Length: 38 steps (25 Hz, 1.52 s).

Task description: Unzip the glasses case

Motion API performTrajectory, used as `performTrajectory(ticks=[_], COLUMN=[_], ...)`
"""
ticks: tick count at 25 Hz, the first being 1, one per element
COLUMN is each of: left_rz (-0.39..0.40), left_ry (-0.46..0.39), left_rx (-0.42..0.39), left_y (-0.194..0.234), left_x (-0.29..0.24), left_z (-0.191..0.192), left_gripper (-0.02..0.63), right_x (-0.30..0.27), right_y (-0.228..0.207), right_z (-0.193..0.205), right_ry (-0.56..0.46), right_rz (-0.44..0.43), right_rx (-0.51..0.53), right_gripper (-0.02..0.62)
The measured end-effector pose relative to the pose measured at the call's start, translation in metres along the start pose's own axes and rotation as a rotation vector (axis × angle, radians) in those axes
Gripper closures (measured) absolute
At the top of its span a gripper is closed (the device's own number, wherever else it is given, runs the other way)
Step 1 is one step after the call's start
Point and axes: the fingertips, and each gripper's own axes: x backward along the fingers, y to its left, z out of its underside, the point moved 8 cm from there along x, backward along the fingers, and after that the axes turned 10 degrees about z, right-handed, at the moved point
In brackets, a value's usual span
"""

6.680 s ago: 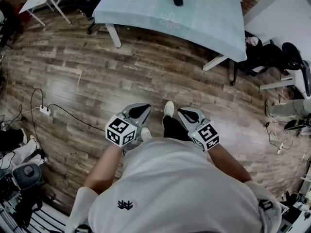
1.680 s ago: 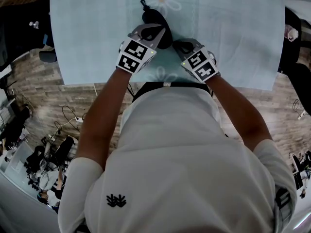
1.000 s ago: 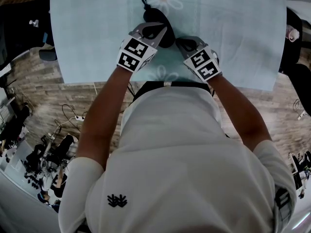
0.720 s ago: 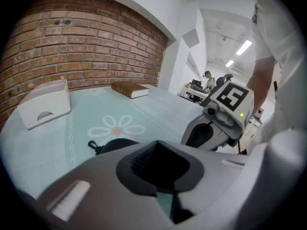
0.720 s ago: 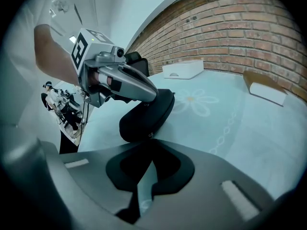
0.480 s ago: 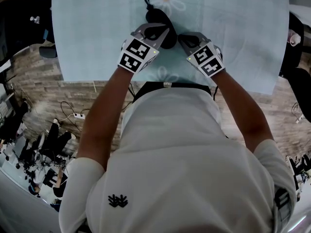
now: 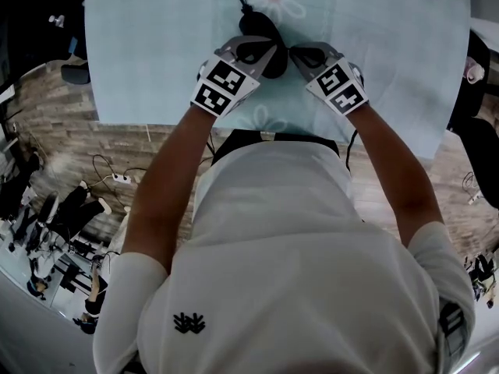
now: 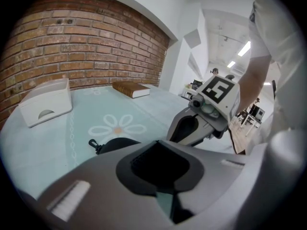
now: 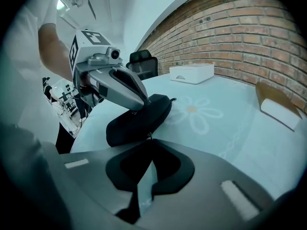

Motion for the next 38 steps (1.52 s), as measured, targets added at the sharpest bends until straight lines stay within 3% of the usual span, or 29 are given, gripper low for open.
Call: performTrajectory(ticks=[38], left_rz=[-0.003], left_ry=[-0.066], left_rx=[0.067], left_y=[-0.002], left_x=[-0.001], left_z=[0.000], left_gripper=[0.551], right_x=[-0.042], right_y=[-0.044], right_z=[-0.047], right_ry=[-0.023], right_rz=[-0.088], right_rx=[0.178], right_gripper=[0.597])
